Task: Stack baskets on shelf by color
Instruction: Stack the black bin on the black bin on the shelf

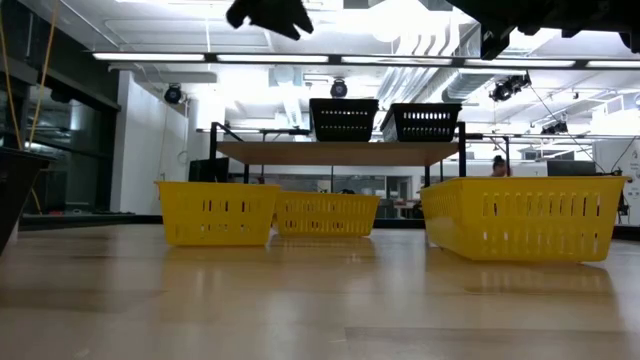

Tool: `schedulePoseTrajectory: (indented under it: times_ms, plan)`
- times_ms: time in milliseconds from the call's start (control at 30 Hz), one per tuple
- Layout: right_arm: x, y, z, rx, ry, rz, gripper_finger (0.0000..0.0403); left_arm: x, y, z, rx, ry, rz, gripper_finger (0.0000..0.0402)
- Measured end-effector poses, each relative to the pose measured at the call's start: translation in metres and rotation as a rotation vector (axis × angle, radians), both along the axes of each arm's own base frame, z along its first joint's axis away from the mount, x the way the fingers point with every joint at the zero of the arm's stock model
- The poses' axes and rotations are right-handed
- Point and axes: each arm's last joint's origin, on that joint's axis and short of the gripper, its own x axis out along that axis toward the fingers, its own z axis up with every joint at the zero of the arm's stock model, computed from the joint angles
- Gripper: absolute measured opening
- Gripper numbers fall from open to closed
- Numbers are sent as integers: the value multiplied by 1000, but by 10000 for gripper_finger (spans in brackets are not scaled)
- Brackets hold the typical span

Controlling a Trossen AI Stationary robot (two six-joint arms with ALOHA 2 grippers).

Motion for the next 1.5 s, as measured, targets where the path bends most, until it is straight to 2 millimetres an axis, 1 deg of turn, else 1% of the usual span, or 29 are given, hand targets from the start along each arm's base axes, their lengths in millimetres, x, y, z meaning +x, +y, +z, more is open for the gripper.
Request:
schedulePoseTrajectory:
  times_ms: [167,233,467,600,700,767,867,967,1133,1333,1400,1500]
  plan:
    - [0,0,0,1,-4,0,0,-20,-18,-39,30,-28,-107,160]
    - [0,0,1,2,-8,0,0,-31,-24,-53,49,-53,-167,160]
    - [0,0,2,10,-21,-5,0,-63,-48,-100,66,-223,-480,160]
    - [0,0,2,13,-23,-6,0,-75,-59,-126,49,-257,-577,160]
    - [0,0,2,16,-26,-6,0,-81,-65,-140,53,-276,-610,160]
    - [0,0,3,18,-31,-5,0,-83,-68,-144,76,-283,-626,160]
    - [-1,0,4,37,-39,-2,0,-84,-69,-145,97,-278,-618,160]
    - [-1,0,4,44,-41,-2,0,-84,-69,-145,45,-308,-598,160]
    - [-1,0,4,42,-41,-1,0,-83,-73,-148,-11,-318,-626,160]
    - [-1,0,4,17,-41,-4,0,-83,-86,-145,-20,-344,-707,160]
    - [-1,0,4,12,-41,-4,0,-80,-93,-143,-10,-328,-724,160]
    - [-1,0,4,9,-41,-5,0,-74,-101,-143,-5,-224,-731,160]
